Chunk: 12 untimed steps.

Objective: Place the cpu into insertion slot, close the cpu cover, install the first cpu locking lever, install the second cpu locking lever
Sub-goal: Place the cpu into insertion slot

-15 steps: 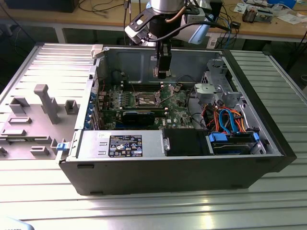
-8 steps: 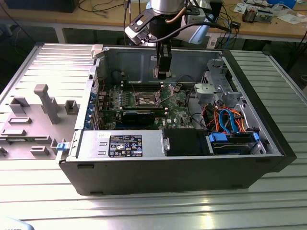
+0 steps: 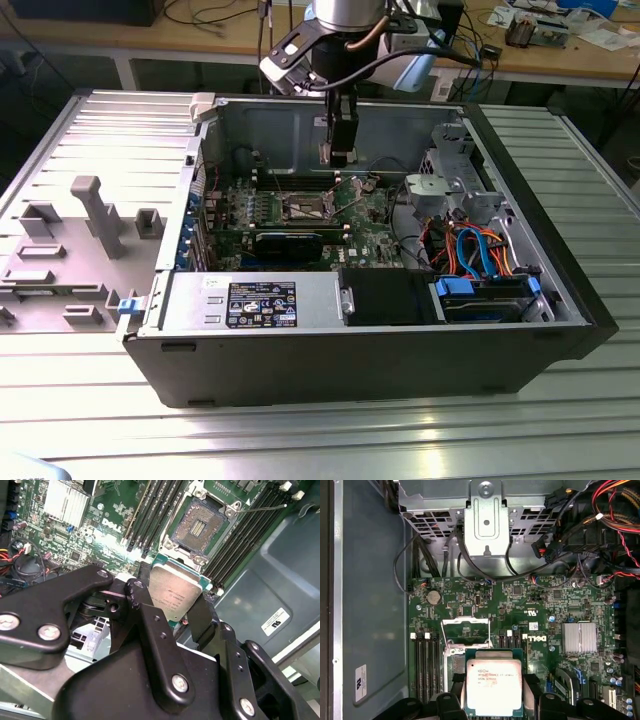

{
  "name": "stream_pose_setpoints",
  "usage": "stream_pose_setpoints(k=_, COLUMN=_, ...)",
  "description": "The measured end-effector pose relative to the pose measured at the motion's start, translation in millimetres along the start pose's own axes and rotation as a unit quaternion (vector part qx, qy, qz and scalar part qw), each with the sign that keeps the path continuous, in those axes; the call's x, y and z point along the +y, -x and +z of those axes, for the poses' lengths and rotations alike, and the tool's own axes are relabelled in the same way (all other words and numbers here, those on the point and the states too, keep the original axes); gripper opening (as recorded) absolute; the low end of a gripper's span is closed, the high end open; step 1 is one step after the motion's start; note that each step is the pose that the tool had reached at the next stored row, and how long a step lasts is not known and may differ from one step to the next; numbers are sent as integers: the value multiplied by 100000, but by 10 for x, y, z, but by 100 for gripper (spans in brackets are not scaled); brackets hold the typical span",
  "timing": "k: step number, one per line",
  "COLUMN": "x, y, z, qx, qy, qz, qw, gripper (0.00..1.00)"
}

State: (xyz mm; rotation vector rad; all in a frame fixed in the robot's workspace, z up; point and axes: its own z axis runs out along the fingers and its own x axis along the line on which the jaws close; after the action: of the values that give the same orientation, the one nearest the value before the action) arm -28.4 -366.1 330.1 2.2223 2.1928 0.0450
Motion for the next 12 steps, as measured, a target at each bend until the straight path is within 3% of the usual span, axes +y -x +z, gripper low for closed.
stream_pose_setpoints(k=12, x=-3, y=44, z=36, qx=-1, qy=-3, qz=6, qw=100000, gripper=54)
